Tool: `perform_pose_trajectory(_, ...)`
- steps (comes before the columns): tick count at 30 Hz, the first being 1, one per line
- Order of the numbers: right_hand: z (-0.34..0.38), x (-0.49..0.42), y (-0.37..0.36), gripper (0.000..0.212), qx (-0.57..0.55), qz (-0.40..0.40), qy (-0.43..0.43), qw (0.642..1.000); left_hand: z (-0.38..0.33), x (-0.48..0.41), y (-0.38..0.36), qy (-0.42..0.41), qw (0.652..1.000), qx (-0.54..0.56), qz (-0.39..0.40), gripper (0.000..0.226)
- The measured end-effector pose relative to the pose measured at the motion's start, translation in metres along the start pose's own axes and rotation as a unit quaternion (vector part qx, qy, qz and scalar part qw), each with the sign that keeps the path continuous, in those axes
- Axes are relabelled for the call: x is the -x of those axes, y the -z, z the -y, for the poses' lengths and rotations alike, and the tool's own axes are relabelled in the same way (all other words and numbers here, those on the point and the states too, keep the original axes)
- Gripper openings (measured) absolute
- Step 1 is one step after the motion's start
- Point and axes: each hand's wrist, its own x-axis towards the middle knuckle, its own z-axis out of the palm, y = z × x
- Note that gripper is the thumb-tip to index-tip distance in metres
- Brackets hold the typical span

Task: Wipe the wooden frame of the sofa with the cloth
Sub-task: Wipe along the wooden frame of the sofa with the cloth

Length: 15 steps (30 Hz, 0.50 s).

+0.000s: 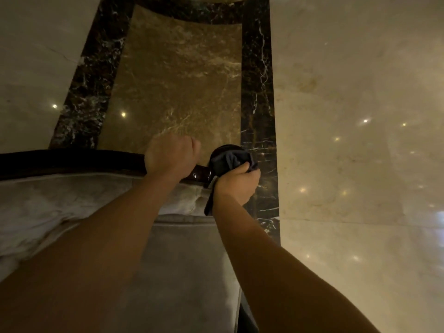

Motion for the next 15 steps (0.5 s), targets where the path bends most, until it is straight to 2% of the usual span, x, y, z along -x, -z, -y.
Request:
perform_pose_trajectory(1,0.001,0.006,-0.002,0.046,-0.005,0.005,-0.047,0.999,0.000,0.000,0.000,-0.003,1.000,-0.004,0.010,0.051)
perform_pose_trajectory(3,0.006,0.014,-0.004,0.049,0.014,0.083,-0.135,0.987,0.001,0.000,0.004,-0.037,0.996,-0.040,0.072,0.040)
perform_pose_trajectory(5,0.012,0.020,-0.007,0.048,0.021,0.162,-0.188,0.968,0.003,0.003,0.011,-0.078,0.981,-0.068,0.162,0.034)
perform_pose_trajectory(7,0.022,0.028,-0.010,0.047,0.014,0.203,-0.208,0.957,0.010,0.010,0.022,-0.078,0.975,-0.056,0.203,0.031)
perform_pose_trajectory(9,0.031,0.047,-0.007,0.042,-0.009,0.302,-0.222,0.927,0.025,0.031,0.038,-0.022,0.980,0.022,0.195,0.034)
perform_pose_trajectory(12,0.038,0.063,0.010,0.036,-0.023,0.364,-0.250,0.897,0.032,0.067,0.055,0.055,0.971,0.191,0.137,0.040)
perform_pose_trajectory(13,0.046,0.073,0.023,0.035,-0.029,0.382,-0.256,0.888,0.032,0.084,0.065,0.107,0.947,0.271,0.135,0.044)
perform_pose_trajectory(14,0.050,0.085,0.032,0.035,-0.040,0.412,-0.264,0.871,0.028,0.102,0.078,0.179,0.899,0.372,0.145,0.049)
perform_pose_trajectory(15,0.053,0.095,0.039,0.035,-0.056,0.440,-0.270,0.854,0.022,0.118,0.091,0.260,0.822,0.483,0.152,0.053)
